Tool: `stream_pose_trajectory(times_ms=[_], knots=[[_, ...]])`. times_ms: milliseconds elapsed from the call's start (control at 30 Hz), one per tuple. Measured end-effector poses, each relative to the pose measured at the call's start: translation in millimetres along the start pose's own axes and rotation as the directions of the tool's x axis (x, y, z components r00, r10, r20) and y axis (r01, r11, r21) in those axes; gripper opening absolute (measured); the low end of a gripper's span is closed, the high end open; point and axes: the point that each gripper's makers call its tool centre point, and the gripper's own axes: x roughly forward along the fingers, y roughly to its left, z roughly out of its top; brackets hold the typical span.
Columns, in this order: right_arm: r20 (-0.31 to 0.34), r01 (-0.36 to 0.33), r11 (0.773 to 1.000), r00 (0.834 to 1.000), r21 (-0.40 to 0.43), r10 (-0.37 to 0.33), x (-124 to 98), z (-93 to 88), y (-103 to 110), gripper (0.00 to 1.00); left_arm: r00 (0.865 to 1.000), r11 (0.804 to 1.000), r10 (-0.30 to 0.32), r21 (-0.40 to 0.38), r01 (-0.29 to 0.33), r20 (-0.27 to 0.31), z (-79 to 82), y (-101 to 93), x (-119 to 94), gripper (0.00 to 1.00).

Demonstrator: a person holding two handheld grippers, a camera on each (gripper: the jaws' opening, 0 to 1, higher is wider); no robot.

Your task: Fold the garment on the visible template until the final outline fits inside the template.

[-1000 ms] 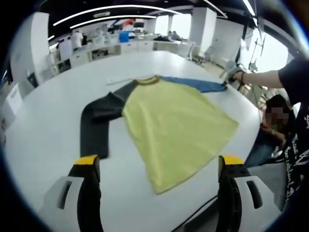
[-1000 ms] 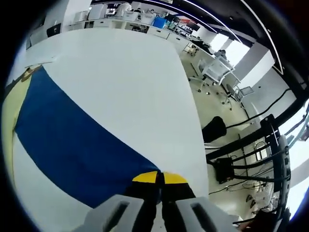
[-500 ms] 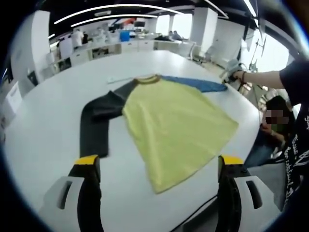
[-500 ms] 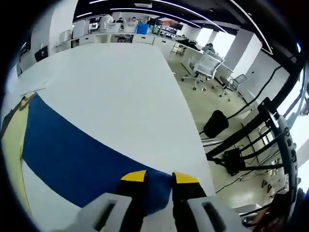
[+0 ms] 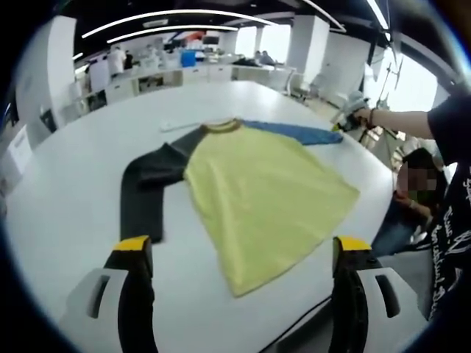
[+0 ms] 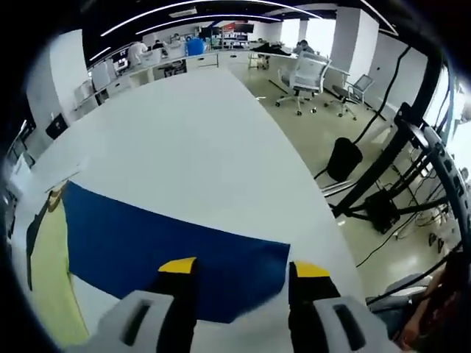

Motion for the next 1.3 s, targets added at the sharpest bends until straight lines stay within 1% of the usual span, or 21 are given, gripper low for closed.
stream_pose_trajectory(times_ms=[67, 167, 233, 267, 367, 467, 533, 600, 633, 667, 800, 933, 1000, 1033, 1100, 1167, 1300], knots=[[-0.012, -0.009, 1.000, 1.000, 0.015, 0.010, -1, -3.5, 2, 0.48, 1.000, 1.000, -0.002, -0.001, 0.002, 0.000, -0.1, -0.6, 0, 0.98], [-0.037, -0.021, 0.998, 0.999, 0.065, 0.024, -5, -13.2, 6, 0.49, 1.000, 1.000, -0.002, -0.001, 0.002, 0.006, 0.7, -0.6, -1, 0.99], [-0.050, -0.017, 0.996, 0.999, 0.090, 0.022, -5, -17.5, 5, 0.47, 1.000, 1.000, 0.001, -0.003, 0.000, 0.010, 1.3, 0.0, -3, 0.98], [-0.055, -0.017, 0.996, 0.998, 0.089, 0.022, -5, -19.4, 4, 0.46, 1.000, 1.000, 0.001, -0.003, -0.001, 0.012, 1.5, -0.1, -3, 0.99], [-0.068, -0.009, 0.994, 0.998, 0.105, 0.016, -5, -24.9, 1, 0.38, 1.000, 1.000, 0.003, -0.004, -0.003, 0.015, 1.0, -0.2, -5, 0.99], [-0.068, -0.004, 0.992, 0.998, 0.125, 0.013, -6, -29.1, -1, 0.30, 1.000, 1.000, 0.006, -0.003, -0.006, 0.013, 0.2, 0.4, -7, 0.98], [-0.066, -0.001, 0.992, 0.998, 0.129, 0.010, -6, -30.1, -1, 0.23, 1.000, 1.000, 0.008, -0.003, -0.008, 0.015, -0.1, 1.0, -8, 0.98], [-0.069, -0.003, 0.992, 0.998, 0.129, 0.012, -7, -33.4, 0, 0.20, 1.000, 1.000, 0.010, -0.007, -0.010, 0.014, -0.9, 1.6, -8, 0.98], [-0.071, -0.006, 0.991, 0.997, 0.133, 0.016, -6, -33.9, 0, 0.19, 1.000, 1.000, 0.011, -0.007, -0.011, 0.015, -1.0, 1.6, -8, 0.98], [-0.059, 0.005, 0.990, 0.998, 0.144, 0.004, -6, -32.1, -2, 0.18, 1.000, 1.000, 0.011, -0.008, -0.011, 0.013, -1.5, 1.4, -8, 0.98], [-0.062, 0.013, 0.987, 0.998, 0.159, -0.003, -6, -32.6, -4, 0.14, 1.000, 1.000, 0.009, -0.010, -0.009, 0.012, -2.6, 0.1, -8, 0.98], [-0.052, 0.018, 0.982, 0.999, 0.189, -0.009, -6, -33.7, -8, 0.05, 1.000, 1.000, 0.006, -0.006, -0.006, 0.003, -3.8, -1.6, -6, 0.98], [-0.040, -0.001, 0.977, 0.999, 0.212, 0.009, -5, -34.1, -7, 0.00, 1.000, 1.000, 0.004, -0.006, -0.004, 0.005, -3.2, -2.1, -6, 0.98], [-0.033, -0.008, 0.973, 0.999, 0.229, 0.016, -6, -34.2, -5, 0.00, 1.000, 1.000, 0.005, -0.008, -0.005, 0.005, -3.1, -2.1, -6, 0.98], [-0.029, -0.016, 0.976, 0.999, 0.216, 0.022, -6, -32.7, -5, 0.00, 1.000, 1.000, 0.006, -0.007, -0.006, 0.006, -3.1, -2.0, -6, 0.98], [-0.025, -0.019, 0.975, 0.999, 0.220, 0.025, -7, -31.5, -4, 0.00, 1.000, 1.000, 0.003, -0.007, -0.003, 0.002, -4.2, -2.4, -6, 0.98], [-0.007, -0.035, 0.977, 0.999, 0.208, 0.037, -10, -24.5, -2, 0.00, 1.000, 1.000, -0.002, -0.003, 0.002, -0.009, -6.4, -2.9, -4, 0.97]])
